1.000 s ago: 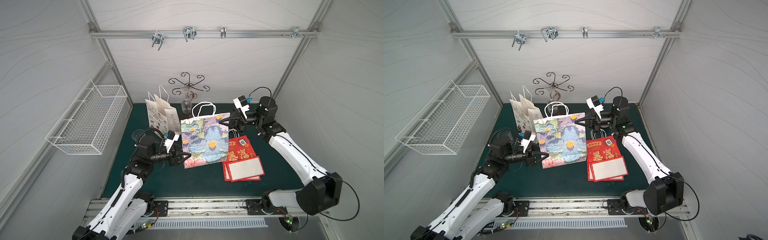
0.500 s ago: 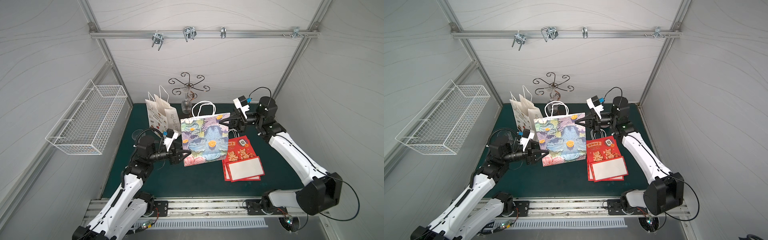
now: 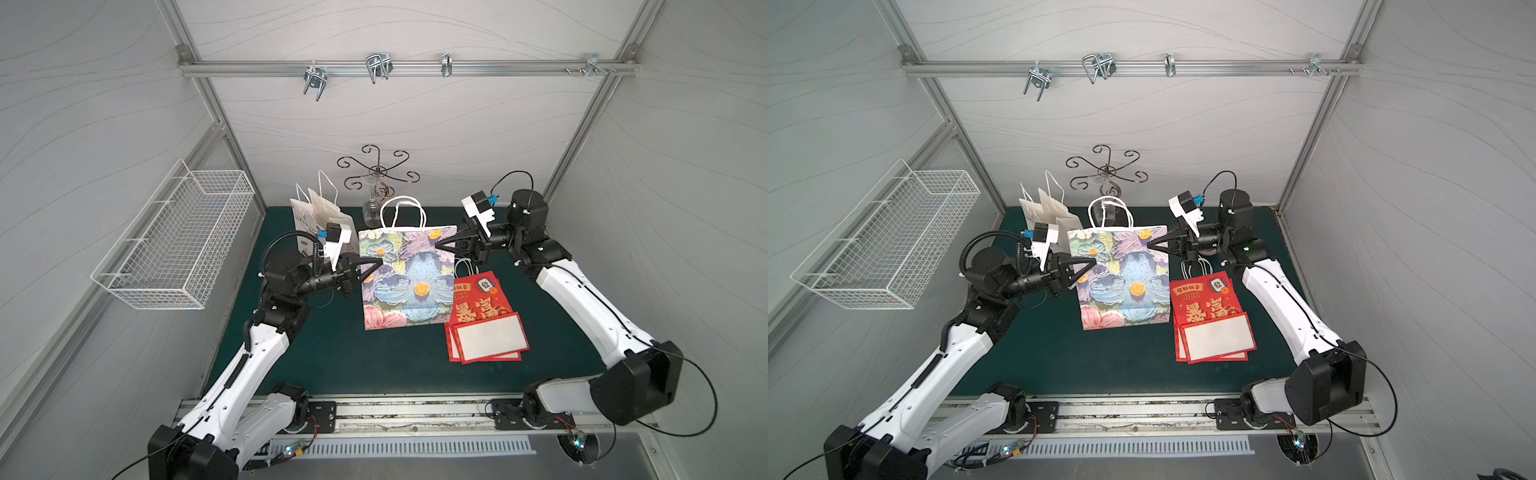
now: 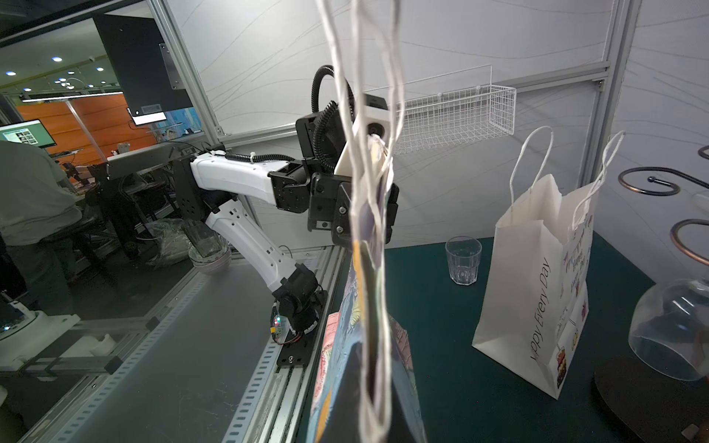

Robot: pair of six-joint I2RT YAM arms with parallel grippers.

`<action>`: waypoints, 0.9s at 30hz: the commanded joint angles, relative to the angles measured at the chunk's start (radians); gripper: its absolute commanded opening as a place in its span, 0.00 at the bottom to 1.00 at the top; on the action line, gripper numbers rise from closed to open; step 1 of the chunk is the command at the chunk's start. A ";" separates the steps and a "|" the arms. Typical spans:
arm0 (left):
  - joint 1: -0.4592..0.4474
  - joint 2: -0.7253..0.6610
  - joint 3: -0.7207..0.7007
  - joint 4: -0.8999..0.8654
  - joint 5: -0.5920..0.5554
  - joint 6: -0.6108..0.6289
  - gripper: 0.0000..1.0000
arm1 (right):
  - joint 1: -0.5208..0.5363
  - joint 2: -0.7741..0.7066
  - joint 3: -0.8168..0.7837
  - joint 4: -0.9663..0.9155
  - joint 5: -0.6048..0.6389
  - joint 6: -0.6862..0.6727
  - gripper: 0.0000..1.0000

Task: Put away the paper bag
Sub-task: Press the paper bag at the center of the board.

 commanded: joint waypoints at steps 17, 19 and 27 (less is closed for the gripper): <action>-0.002 0.078 0.126 0.266 -0.026 -0.231 0.00 | -0.008 0.005 -0.012 -0.062 -0.041 0.026 0.23; -0.002 0.079 0.123 0.258 -0.054 -0.245 0.00 | -0.011 0.003 -0.010 -0.056 -0.052 0.025 0.07; 0.001 0.095 0.119 0.335 -0.130 -0.369 0.00 | -0.031 -0.018 -0.042 -0.079 -0.062 0.018 0.35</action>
